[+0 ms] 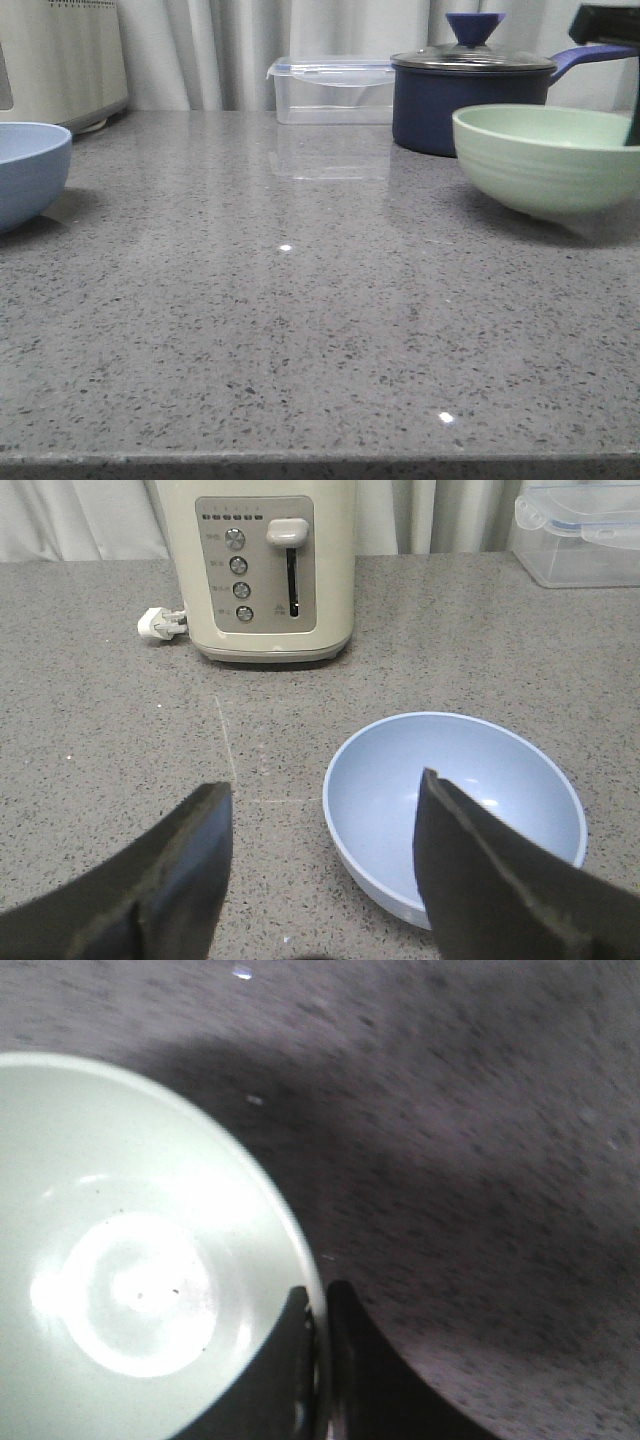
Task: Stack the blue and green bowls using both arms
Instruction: 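Slide the pale green bowl with the right gripper toward the table center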
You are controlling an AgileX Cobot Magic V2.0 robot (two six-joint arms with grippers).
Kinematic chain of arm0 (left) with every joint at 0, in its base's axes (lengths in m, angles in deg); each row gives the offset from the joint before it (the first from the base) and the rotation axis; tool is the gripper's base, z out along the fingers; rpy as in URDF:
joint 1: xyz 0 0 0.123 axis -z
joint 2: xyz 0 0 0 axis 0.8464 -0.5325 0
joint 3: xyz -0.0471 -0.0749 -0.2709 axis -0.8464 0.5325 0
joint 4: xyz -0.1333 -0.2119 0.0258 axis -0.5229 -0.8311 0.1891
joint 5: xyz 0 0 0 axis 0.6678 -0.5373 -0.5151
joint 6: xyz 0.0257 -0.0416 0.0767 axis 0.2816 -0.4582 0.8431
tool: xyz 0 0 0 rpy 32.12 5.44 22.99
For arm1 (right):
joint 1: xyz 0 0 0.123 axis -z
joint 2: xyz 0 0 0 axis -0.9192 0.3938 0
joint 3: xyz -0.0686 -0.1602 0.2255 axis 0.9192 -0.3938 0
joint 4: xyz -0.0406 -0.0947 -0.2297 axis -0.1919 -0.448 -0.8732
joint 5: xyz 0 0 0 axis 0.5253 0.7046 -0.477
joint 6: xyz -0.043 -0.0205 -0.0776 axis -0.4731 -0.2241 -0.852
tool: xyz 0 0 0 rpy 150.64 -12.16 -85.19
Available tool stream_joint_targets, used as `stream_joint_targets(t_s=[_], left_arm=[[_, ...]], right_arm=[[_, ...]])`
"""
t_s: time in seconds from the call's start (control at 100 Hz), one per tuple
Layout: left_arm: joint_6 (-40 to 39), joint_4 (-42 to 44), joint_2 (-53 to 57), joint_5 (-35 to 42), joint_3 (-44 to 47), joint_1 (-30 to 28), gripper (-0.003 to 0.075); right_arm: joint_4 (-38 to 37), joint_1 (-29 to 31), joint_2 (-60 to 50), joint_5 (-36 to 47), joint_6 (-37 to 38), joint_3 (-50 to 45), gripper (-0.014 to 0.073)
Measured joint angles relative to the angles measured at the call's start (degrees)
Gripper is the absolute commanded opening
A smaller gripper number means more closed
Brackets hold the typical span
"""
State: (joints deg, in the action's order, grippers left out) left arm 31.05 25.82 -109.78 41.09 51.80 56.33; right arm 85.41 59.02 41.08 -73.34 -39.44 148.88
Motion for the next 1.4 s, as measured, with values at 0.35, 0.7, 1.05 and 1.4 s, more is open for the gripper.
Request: stream_joint_targets(t_s=[0.35, 0.7, 1.05, 1.4], left_arm=[[0.00, 0.00, 0.00, 0.00, 0.00, 0.00, 0.0406], [0.00, 0.00, 0.00, 0.00, 0.00, 0.00, 0.0406], [0.00, 0.00, 0.00, 0.00, 0.00, 0.00, 0.0406], [0.00, 0.00, 0.00, 0.00, 0.00, 0.00, 0.0406]], right_arm=[[1.38, -13.39, 4.63, -0.14, -0.89, 9.70, -0.0073], [2.97, -20.05, 11.72, 0.74, -1.11, 14.00, -0.0050], [3.07, -20.15, 12.38, 1.06, -1.11, 14.02, 0.0086], [3.07, -20.15, 12.38, 2.53, -1.11, 14.12, 0.0169]])
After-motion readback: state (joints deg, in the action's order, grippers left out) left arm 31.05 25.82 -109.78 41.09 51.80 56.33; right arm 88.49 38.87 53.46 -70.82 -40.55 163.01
